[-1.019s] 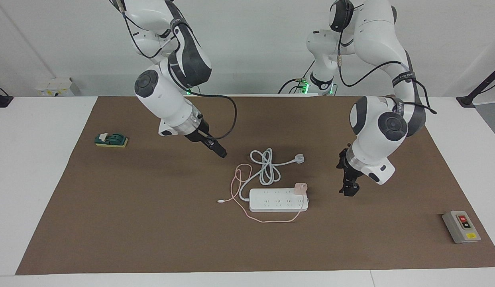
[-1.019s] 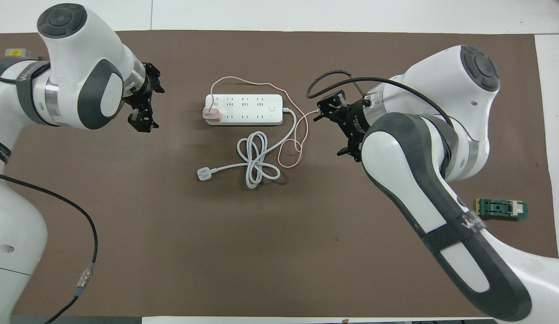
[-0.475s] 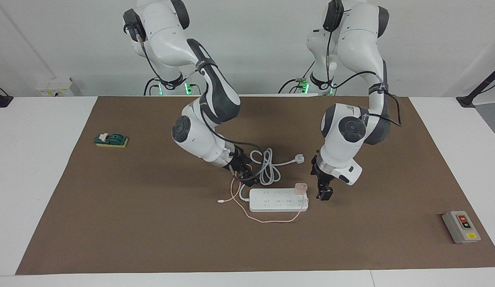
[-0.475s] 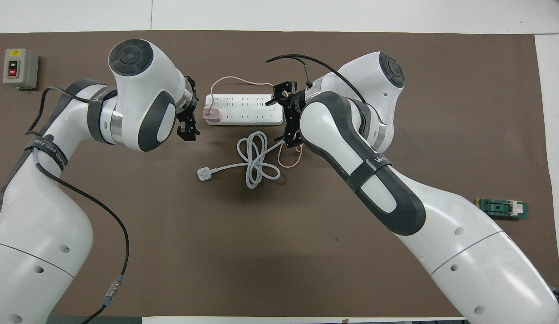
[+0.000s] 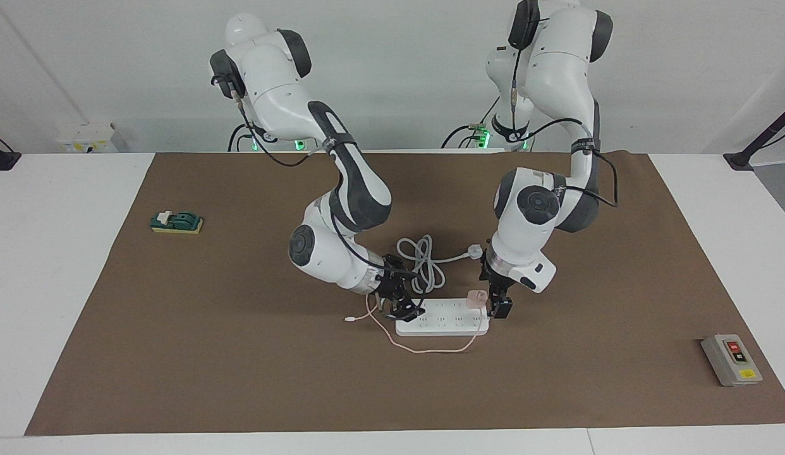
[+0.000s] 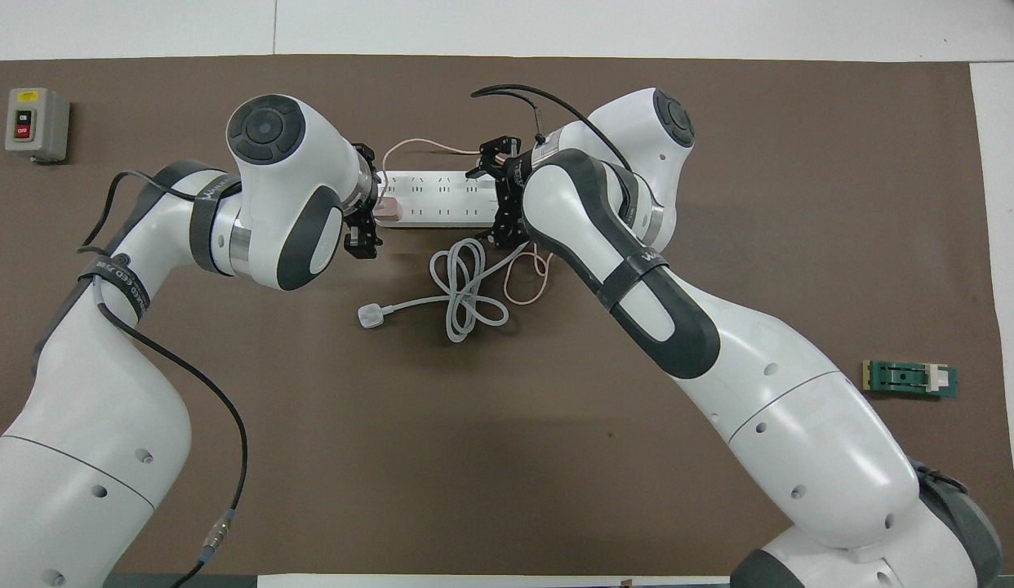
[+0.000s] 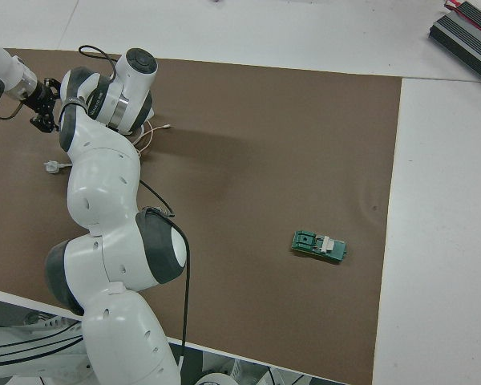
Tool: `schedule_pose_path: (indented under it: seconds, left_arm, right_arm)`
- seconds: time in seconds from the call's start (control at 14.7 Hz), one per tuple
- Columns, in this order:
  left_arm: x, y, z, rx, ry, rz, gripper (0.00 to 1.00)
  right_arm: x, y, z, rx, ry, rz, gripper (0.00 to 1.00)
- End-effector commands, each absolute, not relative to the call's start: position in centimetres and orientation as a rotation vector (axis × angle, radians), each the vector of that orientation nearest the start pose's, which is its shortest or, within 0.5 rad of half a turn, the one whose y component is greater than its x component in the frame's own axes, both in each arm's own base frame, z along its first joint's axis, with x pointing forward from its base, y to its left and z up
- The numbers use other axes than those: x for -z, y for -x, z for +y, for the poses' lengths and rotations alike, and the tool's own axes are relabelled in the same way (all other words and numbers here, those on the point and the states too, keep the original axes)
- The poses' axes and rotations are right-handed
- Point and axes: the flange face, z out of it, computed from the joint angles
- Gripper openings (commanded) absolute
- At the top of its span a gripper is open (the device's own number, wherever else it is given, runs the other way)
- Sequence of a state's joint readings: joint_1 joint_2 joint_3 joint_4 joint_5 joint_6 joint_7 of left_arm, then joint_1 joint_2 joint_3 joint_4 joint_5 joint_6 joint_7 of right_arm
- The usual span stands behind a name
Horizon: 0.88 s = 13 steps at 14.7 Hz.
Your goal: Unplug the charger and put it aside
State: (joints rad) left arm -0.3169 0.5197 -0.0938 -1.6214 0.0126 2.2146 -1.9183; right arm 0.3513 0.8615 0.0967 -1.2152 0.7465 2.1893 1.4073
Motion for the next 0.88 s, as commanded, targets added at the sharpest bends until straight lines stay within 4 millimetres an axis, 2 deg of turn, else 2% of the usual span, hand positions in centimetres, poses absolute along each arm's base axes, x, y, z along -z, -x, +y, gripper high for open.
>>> schedule_pose_path:
  seconds: [0.0, 0.2, 0.27, 0.34, 0.41, 0.48, 0.61, 0.81]
  left_arm:
    - [-33.2, -63.0, -27.0, 0.004, 2.334, -2.238, 1.00]
    - [-33.2, -62.9, -27.0, 0.002, 2.320, -2.251, 0.98]
    - [-33.2, -62.8, -27.1, 0.001, 2.320, -2.251, 0.91]
    - [-33.2, -62.8, -27.2, 0.001, 2.321, -2.249, 0.79]
    - [-33.3, -62.8, -27.2, 0.002, 2.322, -2.250, 0.61]
    - [-33.3, -62.8, -27.2, 0.002, 2.322, -2.250, 0.36]
    - [-33.3, -62.8, -27.4, 0.004, 2.328, -2.249, 0.00]
    - [-33.4, -62.9, -27.4, 0.007, 2.331, -2.252, 0.00]
  right_arm:
    - [-26.4, -70.6, 34.1, -0.689, 1.914, 1.678, 1.00]
    - [-25.3, -71.0, 34.1, -0.691, 1.910, 1.682, 1.00]
    - [-25.4, -71.1, 34.2, -0.688, 1.911, 1.679, 1.00]
    - [-25.2, -71.3, 33.9, -0.686, 1.914, 1.680, 1.00]
    - [-25.8, -71.6, 33.8, -0.673, 1.915, 1.675, 1.00]
    - [-25.7, -72.0, 33.6, -0.663, 1.914, 1.671, 1.00]
    - [-25.7, -72.3, 33.2, -0.647, 1.916, 1.673, 1.00]
    - [-24.6, -72.1, 33.3, -0.642, 1.928, 1.679, 1.00]
